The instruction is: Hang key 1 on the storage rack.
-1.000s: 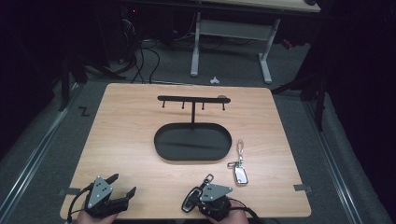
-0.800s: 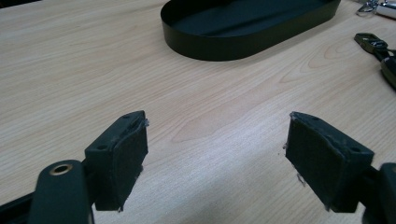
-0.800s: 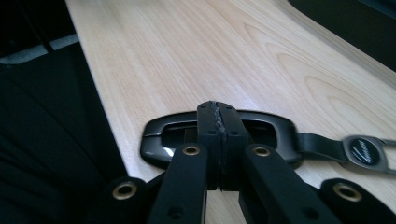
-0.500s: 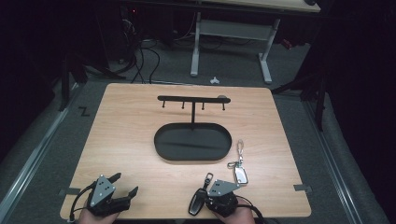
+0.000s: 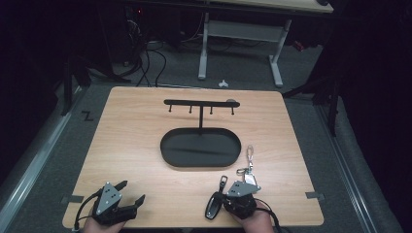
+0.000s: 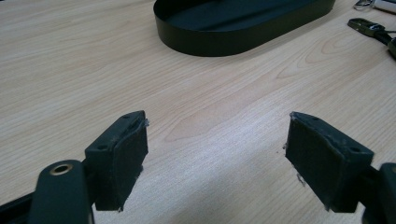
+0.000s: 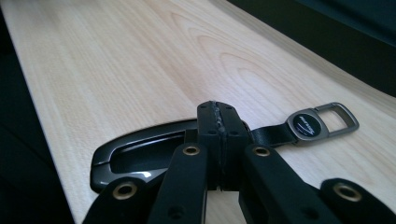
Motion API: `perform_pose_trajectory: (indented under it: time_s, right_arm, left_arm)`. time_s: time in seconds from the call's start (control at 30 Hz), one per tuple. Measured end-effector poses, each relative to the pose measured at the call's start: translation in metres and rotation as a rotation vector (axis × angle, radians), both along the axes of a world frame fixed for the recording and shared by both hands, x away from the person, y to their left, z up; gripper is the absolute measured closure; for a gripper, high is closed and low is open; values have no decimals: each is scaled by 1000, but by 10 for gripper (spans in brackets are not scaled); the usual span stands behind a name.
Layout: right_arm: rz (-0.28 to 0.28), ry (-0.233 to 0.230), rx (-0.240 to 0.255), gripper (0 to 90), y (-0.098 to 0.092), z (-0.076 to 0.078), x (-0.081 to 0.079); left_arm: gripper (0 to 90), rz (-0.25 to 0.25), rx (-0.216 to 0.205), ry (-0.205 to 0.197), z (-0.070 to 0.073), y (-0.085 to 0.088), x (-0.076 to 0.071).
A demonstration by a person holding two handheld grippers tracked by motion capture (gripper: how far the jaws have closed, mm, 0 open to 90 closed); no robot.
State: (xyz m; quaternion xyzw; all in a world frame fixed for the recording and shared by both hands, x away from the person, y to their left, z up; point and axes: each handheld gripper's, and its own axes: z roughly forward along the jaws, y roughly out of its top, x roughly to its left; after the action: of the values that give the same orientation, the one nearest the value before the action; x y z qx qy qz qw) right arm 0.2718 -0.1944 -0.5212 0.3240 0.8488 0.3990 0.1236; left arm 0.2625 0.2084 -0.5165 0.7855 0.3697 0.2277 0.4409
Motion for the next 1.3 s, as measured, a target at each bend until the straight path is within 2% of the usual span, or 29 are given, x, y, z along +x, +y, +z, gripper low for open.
perform_pose_trajectory:
  time_s: [0.2,0.43,0.6,0.8,0.93,1.03,1.1,1.2,1.3]
  right_arm:
    - [-12,-11,23,900,-6,5,-2]
    - [37,-3,20,900,1,7,-16]
    - [57,9,12,900,4,5,-24]
    - [32,8,2,900,-4,4,-27]
    - [-2,0,12,900,-15,5,-30]
    - [-32,1,-1,900,-24,5,-31]
    - [-52,2,17,900,-29,6,-32]
    - [-38,-18,26,900,-27,10,-36]
    - [1,-6,22,900,-16,7,-41]
  left_arm:
    - [214,-5,2,1,0,1,0]
    - [214,3,-11,-9,2,1,4]
    - [214,-16,-9,-13,3,-6,11]
    - [214,-36,-10,-9,2,-13,17]
    - [213,-57,-15,-8,3,-19,24]
    - [213,-68,-15,-7,3,-24,27]
    - [213,-77,-13,-9,3,-27,29]
    - [213,-88,-13,-7,3,-31,32]
    - [213,-100,-9,-5,3,-35,33]
